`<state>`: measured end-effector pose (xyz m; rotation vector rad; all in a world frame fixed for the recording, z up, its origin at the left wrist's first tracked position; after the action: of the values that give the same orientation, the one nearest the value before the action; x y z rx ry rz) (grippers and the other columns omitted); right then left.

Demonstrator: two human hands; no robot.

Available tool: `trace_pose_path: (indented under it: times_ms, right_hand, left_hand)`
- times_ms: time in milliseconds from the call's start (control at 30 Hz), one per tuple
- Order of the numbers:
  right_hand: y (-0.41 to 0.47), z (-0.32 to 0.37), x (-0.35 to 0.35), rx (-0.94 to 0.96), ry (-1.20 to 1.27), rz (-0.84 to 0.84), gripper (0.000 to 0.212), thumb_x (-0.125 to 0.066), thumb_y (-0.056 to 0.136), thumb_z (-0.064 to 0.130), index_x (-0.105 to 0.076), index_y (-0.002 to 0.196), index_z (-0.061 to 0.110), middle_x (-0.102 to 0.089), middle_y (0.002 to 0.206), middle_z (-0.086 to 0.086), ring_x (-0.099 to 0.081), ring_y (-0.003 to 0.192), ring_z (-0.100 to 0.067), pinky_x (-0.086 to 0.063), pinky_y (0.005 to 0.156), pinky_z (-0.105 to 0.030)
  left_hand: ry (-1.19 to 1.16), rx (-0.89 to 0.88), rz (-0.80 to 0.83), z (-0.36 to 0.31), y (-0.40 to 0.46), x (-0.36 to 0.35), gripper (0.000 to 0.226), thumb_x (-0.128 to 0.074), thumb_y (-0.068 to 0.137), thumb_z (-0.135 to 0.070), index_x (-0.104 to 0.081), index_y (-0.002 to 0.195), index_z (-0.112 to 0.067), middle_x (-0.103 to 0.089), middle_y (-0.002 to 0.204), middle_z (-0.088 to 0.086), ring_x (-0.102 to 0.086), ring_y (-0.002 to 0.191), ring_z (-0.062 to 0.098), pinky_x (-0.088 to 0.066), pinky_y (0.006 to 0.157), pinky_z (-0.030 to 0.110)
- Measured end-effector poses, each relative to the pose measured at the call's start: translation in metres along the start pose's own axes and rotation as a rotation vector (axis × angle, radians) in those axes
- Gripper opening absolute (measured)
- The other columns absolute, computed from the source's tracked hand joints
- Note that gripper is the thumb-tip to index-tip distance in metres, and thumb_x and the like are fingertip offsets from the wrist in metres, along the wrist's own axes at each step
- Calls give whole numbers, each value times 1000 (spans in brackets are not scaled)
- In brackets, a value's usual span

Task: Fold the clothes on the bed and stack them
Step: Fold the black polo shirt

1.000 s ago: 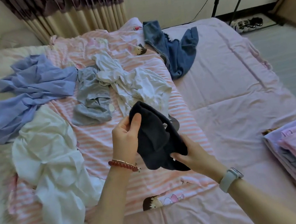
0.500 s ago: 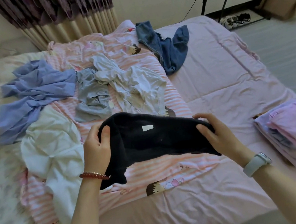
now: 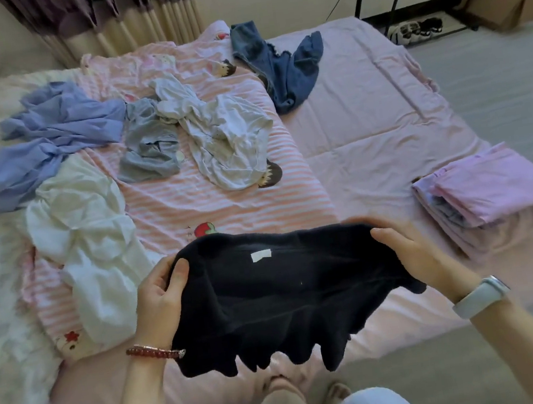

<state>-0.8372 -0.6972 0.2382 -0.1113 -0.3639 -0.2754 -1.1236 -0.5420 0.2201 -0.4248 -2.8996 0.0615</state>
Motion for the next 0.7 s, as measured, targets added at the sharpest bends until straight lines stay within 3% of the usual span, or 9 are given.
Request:
trace_pose_path:
  times_ms: [67,167,200,267,333,433,533,600,700]
  right_hand:
    - [-18,-10,7,-56,-12,14,26,-45,83,22,-65,98,25,-69,94,4,-62,92,-13,-45,84,-27]
    - [-31,-15,15,-91,-17,-9,12,-59,86,18,-66,86,28,-67,78,15,-60,74,2,-44,70,-15]
    - [-30,-16,15,-95,-32,-15,19,-60,88,10,-65,83,28,-65,72,19,-58,69,4,-42,67,-11]
    - [-22,-19,10,-110,-75,-32,28,-59,89,5,-63,80,31,-64,69,24,-57,68,8,-40,65,-7]
    - [-5,-21,2,-116,-114,-67,28,-59,89,8,-61,81,34,-65,72,22,-57,73,12,-39,68,-4]
    - [35,-25,-11,-102,-131,-118,21,-59,89,10,-62,89,31,-65,89,15,-57,83,9,-38,74,-2]
    - [99,-30,-23,-83,-175,-137,16,-59,90,13,-67,101,21,-67,100,6,-59,96,-8,-38,80,-3]
    - [155,-32,-30,-57,-237,-174,20,-59,90,13,-68,107,16,-66,106,1,-58,102,-15,-38,84,-11]
    - [248,-48,-40,-83,-371,-280,37,-56,92,20,-54,129,17,-54,120,-8,-52,107,-23,-36,90,-23]
  left_hand:
    - [34,4,43,5,-20,-4,17,-54,93,-14,-66,87,-24,-69,75,-14,-62,77,3,-49,74,15]
    - [196,-36,177,10,-32,-7,11,-68,79,-34,-69,86,-43,-70,83,-19,-62,85,-2,-45,82,14]
    - [234,-21,237,11,-36,-11,19,-72,76,-31,-68,83,-49,-69,86,-25,-61,86,-7,-44,82,9]
    - [278,25,277,17,-35,-14,20,-75,75,-22,-70,74,-42,-67,83,-27,-59,84,-12,-41,76,2]
    - [315,48,212,24,-22,-14,24,-71,81,-12,-66,74,-35,-69,78,-18,-60,84,-5,-42,77,8]
    - [335,111,106,40,16,-9,21,-59,90,-17,-60,81,-36,-62,91,-16,-57,93,9,-41,87,22]
    - [291,126,79,48,76,-10,13,-51,95,-17,-62,90,-23,-62,90,-9,-57,93,15,-42,79,17]
    - [314,85,25,52,131,-12,12,-49,96,-17,-61,94,-16,-62,92,-4,-55,95,16,-39,75,16]
    - [414,85,-87,74,229,-14,21,-46,97,-25,-60,111,-19,-58,119,6,-50,112,23,-38,94,31]
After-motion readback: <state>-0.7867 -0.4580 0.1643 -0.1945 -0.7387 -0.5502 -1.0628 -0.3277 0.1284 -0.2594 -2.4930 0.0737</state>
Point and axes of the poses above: each hand's wrist, its own y-axis towards the middle knuckle, its own x-axis out of the back of the hand, z = x × y, the point moved 4 cm from there along y, towards the middle knuckle
